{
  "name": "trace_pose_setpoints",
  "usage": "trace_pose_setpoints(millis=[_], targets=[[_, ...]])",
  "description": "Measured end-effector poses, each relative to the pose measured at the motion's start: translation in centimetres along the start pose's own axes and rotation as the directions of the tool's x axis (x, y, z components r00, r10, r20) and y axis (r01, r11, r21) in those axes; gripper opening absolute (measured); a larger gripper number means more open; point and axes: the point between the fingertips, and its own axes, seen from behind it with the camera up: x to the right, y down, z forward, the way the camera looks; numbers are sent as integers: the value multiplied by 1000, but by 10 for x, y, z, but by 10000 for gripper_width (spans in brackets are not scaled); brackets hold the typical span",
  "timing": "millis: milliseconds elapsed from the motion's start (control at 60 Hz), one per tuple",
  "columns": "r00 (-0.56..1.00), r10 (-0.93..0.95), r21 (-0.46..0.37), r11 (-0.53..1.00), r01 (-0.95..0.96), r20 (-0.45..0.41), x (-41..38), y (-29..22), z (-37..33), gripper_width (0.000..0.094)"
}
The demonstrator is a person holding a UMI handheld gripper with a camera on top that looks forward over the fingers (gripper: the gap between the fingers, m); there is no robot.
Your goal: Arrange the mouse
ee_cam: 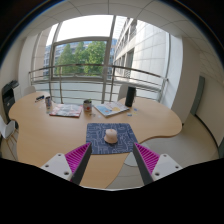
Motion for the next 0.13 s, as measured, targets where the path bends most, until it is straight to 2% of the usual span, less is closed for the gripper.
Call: trace_pose_setpoints(millis=[133], targets=[[1000, -14, -18, 1000, 14, -1, -3, 5, -3, 848]])
